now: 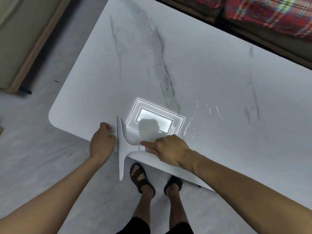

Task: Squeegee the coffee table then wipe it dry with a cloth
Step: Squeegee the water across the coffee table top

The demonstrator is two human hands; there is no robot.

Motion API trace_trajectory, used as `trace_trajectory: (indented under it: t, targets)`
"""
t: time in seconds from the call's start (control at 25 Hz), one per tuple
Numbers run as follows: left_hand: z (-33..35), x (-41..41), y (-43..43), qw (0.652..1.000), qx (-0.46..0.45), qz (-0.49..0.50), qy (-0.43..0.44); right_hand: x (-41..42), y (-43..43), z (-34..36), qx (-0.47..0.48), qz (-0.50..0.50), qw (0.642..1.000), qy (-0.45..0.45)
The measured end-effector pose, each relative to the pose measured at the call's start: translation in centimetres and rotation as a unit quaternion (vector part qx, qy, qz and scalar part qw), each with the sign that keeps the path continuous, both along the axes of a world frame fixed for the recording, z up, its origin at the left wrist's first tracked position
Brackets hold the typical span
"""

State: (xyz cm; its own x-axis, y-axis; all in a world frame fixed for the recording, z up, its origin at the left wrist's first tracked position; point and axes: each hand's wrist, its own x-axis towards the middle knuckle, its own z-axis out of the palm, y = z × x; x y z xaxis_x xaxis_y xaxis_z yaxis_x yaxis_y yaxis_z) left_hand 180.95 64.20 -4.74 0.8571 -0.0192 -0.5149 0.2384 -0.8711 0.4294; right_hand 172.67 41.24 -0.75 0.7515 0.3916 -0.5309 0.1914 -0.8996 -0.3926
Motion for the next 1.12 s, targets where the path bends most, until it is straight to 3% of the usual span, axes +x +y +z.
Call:
trace_trajectory:
  t: [0.24,0.48,0.56,0.68,0.76,0.92,1.12]
  targets:
    - [-1.5,-3.4,-0.5,0.989,-0.02,-0.14,0.035,-4.9,-5.8,0.0,-0.027,-0.055,0.998,0.006]
    - [-2.9,-4.5,-3.2,0.971,0.039,-0.195,0.129,-11.6,-15.5,3.5,-0.149,-0.128,0.98,0.007]
    - [-2.6,-4.5,-3.3,0.978,0.037,-0.183,0.09,-11.9,-15.3,4.3,-0.144,-0.121,0.982,0.013]
    - [-1.8,-5.1,-3.2,0.99,0.022,-0.137,-0.014,-10.4,-10.7,4.2,-0.061,-0.088,0.993,0.043]
    - [-1.7,-5.9,-3.0,0.992,0.011,-0.128,-0.019,-9.2,-6.6,2.5,-0.011,-0.04,0.998,0.048]
    - [-1.7,-8.1,-3.9,0.992,0.005,-0.129,-0.008,-8.2,-4.9,0.1,-0.024,0.053,0.998,0.012]
    - [-1.5,-11.5,-8.3,0.984,0.029,-0.178,0.014,-10.5,-13.5,1.3,-0.042,0.007,0.999,0.015]
